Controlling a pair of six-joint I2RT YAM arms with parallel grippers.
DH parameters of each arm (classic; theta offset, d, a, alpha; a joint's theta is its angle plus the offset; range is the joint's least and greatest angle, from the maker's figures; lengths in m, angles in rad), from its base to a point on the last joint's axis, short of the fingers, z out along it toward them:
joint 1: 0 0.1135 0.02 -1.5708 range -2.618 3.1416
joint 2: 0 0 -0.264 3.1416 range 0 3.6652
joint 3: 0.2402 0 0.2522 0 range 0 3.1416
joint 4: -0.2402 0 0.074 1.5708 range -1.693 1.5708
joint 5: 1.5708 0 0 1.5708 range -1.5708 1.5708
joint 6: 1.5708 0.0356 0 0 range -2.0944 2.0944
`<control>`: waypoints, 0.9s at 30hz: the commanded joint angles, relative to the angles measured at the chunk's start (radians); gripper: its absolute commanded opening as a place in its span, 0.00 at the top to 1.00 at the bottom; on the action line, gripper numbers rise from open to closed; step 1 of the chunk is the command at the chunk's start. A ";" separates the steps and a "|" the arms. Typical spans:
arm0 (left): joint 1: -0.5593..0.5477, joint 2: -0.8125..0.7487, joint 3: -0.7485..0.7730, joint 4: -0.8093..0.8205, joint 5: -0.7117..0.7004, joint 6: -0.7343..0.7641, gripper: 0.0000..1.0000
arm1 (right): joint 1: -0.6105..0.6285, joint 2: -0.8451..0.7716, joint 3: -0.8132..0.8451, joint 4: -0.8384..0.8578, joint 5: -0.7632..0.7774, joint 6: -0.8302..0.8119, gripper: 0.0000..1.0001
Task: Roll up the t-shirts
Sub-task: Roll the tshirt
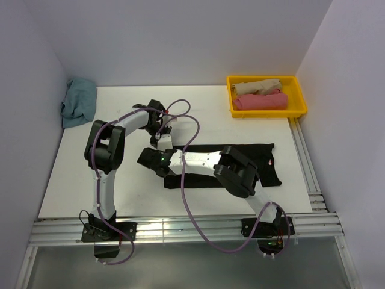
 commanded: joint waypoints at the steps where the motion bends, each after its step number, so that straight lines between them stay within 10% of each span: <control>1: -0.004 0.022 0.024 0.004 -0.048 0.028 1.00 | 0.015 0.005 0.000 0.008 -0.018 0.010 0.52; 11: -0.001 0.016 0.094 -0.022 -0.018 0.031 0.87 | 0.002 -0.099 -0.201 0.204 -0.153 0.057 0.74; 19: 0.042 -0.032 0.197 -0.076 0.135 0.130 0.44 | -0.084 -0.305 -0.575 0.660 -0.372 0.158 0.92; 27: 0.129 -0.102 0.119 -0.064 0.274 0.202 0.37 | -0.222 -0.371 -0.926 1.262 -0.607 0.361 0.93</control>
